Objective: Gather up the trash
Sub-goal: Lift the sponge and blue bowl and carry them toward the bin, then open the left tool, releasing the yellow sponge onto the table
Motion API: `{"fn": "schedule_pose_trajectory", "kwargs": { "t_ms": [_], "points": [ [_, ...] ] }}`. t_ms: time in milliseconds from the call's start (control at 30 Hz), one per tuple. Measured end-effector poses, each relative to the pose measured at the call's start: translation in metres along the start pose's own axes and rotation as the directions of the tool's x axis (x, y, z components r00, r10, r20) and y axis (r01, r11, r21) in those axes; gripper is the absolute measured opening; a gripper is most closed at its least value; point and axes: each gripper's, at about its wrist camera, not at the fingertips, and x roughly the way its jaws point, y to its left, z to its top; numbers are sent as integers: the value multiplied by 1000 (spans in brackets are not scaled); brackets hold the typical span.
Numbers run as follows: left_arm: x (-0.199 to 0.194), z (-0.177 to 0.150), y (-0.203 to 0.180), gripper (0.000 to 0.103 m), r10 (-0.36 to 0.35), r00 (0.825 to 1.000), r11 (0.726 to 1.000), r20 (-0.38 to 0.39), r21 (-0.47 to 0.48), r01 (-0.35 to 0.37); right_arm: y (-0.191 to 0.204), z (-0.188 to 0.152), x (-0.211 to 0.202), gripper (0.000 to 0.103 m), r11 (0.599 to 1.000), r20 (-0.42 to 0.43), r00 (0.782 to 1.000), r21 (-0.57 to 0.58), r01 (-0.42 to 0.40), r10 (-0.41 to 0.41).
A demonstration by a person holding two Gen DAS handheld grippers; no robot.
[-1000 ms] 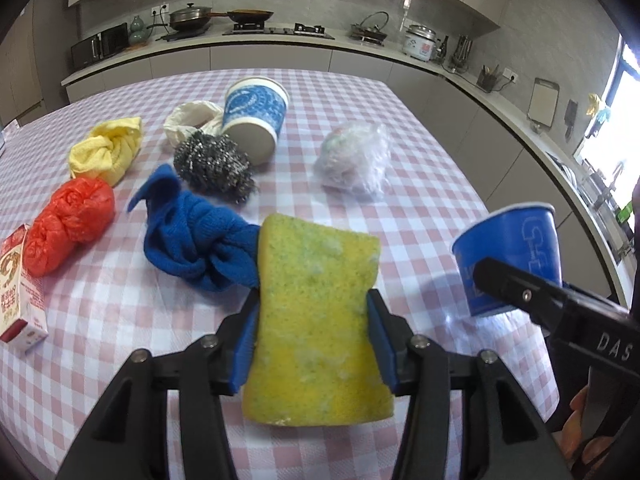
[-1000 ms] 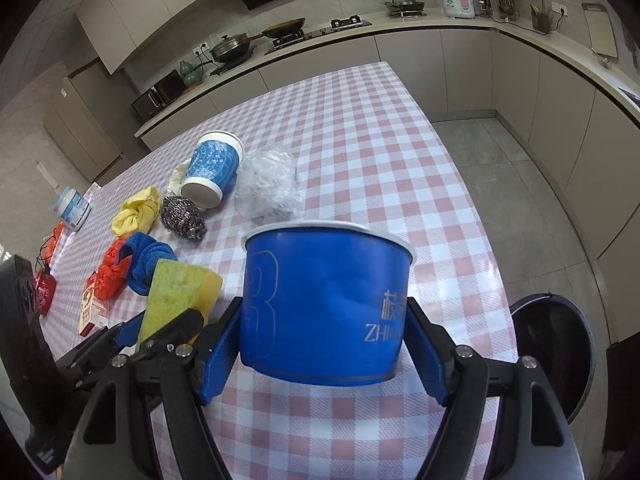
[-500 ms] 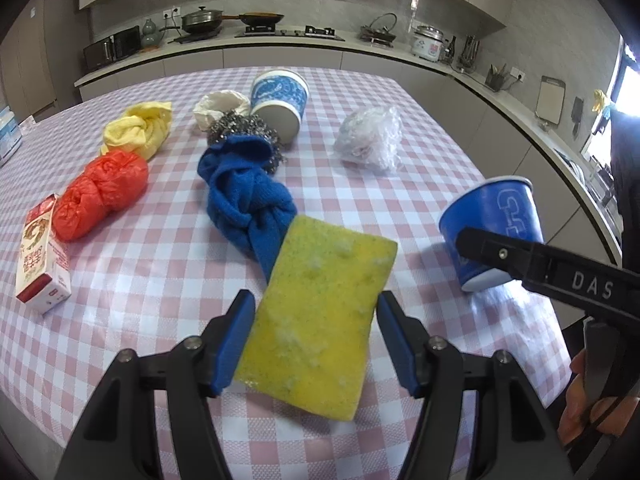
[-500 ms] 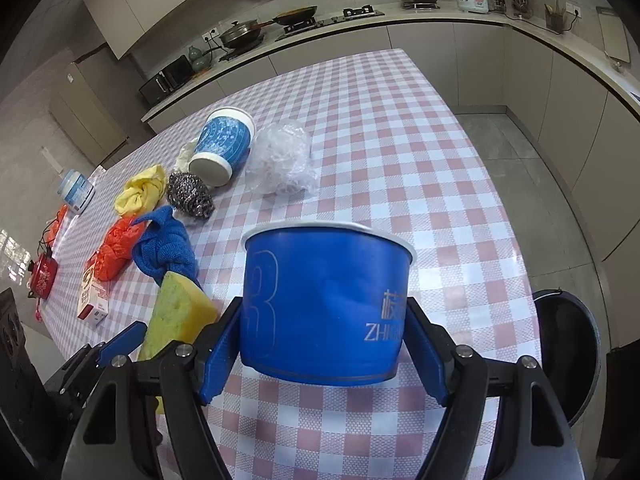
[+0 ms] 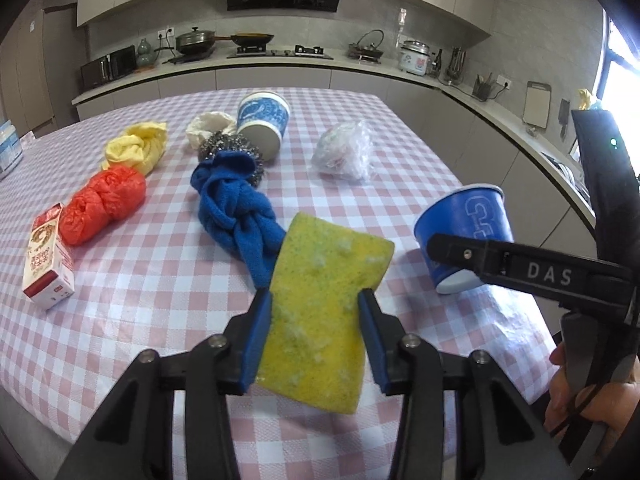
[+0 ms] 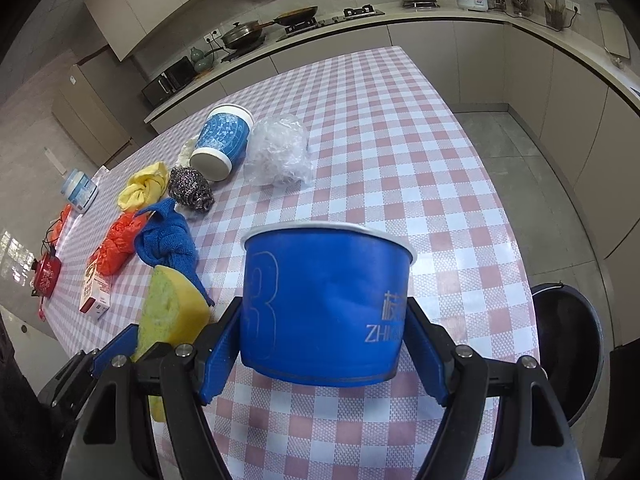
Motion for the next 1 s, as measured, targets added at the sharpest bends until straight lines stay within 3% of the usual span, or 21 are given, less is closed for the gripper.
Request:
{"fn": "schedule_pose_trajectory", "kwargs": {
  "t_ms": [433,700,733,767,900,1000],
  "points": [
    [5,10,-33,39,-79,997,997,7,-25,80,-32,-7,-35,77,999,52,998,42,23,-25],
    [21,18,-86,37,-176,984,984,-16,21,176,-94,-16,-75,77,988,105,990,136,77,-91],
    [23,19,-97,29,-194,981,980,-21,30,195,-102,-18,-79,77,985,109,989,148,84,-101],
    [26,20,-109,0,-218,975,975,-34,46,219,-114,-20,-85,77,981,113,987,167,97,-117],
    [37,21,-146,0,-258,964,961,-62,84,263,-156,-30,-101,77,962,117,978,233,140,-171],
    [57,21,-155,0,-214,973,972,-85,80,221,-176,-31,-90,77,960,93,986,258,107,-135]
  ]
}}
